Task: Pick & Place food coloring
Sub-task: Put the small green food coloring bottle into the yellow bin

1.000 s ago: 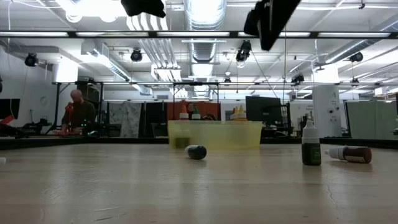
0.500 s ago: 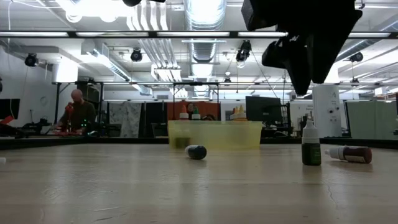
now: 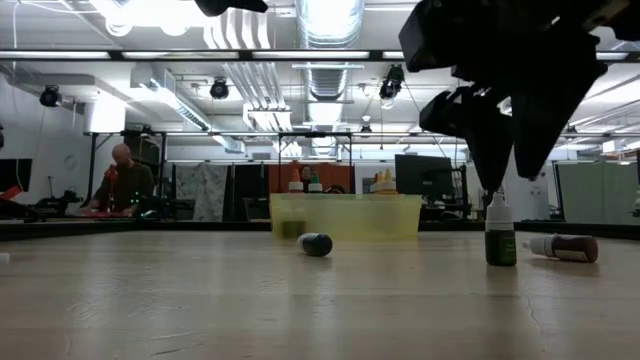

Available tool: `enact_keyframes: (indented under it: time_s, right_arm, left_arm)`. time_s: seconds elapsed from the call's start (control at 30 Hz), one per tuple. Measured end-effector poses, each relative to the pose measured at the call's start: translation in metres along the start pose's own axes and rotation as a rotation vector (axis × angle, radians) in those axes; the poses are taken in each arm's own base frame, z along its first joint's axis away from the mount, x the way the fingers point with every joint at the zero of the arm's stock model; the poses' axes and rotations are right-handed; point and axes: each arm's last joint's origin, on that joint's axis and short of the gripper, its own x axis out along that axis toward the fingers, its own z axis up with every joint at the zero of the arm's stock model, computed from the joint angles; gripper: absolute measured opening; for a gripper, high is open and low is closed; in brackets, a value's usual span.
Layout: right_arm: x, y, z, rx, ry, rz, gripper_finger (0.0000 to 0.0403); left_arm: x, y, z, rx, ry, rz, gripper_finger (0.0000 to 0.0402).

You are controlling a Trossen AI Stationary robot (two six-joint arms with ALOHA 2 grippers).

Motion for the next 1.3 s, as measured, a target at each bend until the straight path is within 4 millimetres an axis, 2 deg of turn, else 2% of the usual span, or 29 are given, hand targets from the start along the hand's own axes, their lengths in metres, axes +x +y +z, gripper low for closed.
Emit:
enact_keyframes:
  time_s: [0.6,1.1,1.3]
  right_arm:
    - [0.030,-0.003,0.006,-0.123,0.038,-0.005,0.0132]
    - [0.030,-0.003,0.006,-0.108,0.037,-0.004,0.0089]
    - [0.022,-0.002,0.012,-0.107,0.026,-0.013,0.0063]
  left_arm:
    - [0.000,0.001,0.000,-0.020,0.001,0.010,0.0090]
    - [0.000,0.002,0.000,-0.029,0.001,0.010,0.0090]
    - [0.000,0.002,0.000,-0.030,0.000,0.010,0.0090]
